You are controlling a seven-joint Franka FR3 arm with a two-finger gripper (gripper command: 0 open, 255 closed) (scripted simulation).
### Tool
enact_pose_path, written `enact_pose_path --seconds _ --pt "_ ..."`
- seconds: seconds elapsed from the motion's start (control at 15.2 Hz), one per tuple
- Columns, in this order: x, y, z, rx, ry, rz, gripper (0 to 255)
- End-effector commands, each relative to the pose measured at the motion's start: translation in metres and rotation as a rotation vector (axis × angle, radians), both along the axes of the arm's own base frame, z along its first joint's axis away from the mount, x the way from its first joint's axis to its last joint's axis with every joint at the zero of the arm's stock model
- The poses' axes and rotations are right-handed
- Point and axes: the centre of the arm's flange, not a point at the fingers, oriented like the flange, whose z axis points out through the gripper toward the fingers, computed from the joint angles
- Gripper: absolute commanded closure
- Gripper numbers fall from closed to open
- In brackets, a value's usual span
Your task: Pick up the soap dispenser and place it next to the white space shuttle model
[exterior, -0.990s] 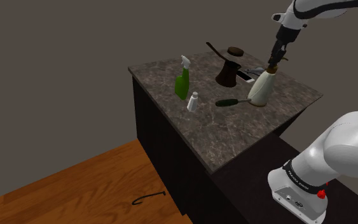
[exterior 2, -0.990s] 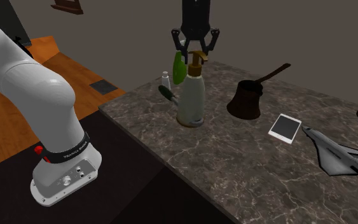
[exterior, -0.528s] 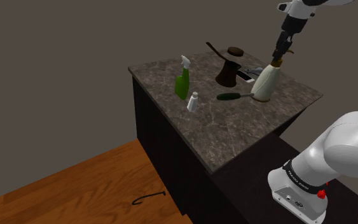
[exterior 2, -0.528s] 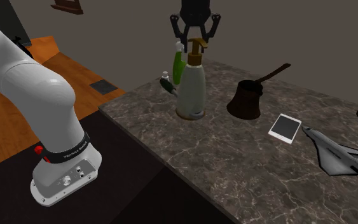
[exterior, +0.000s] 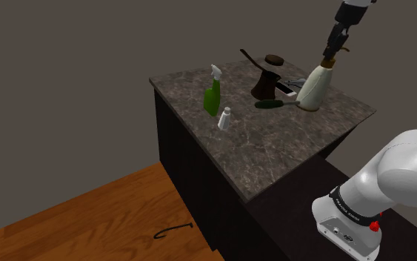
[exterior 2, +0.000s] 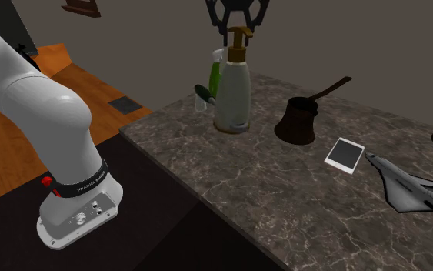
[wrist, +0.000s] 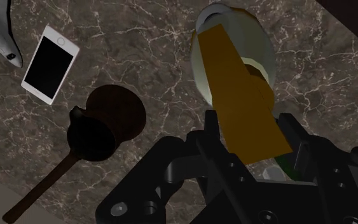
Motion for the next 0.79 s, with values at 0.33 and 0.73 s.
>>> enact_pose_path --seconds 0.33,0.73 --pt "0.000 0.000 0.038 0.000 0.000 0.000 255" --pt "0.000 0.000 0.069 0.000 0.000 0.000 255"
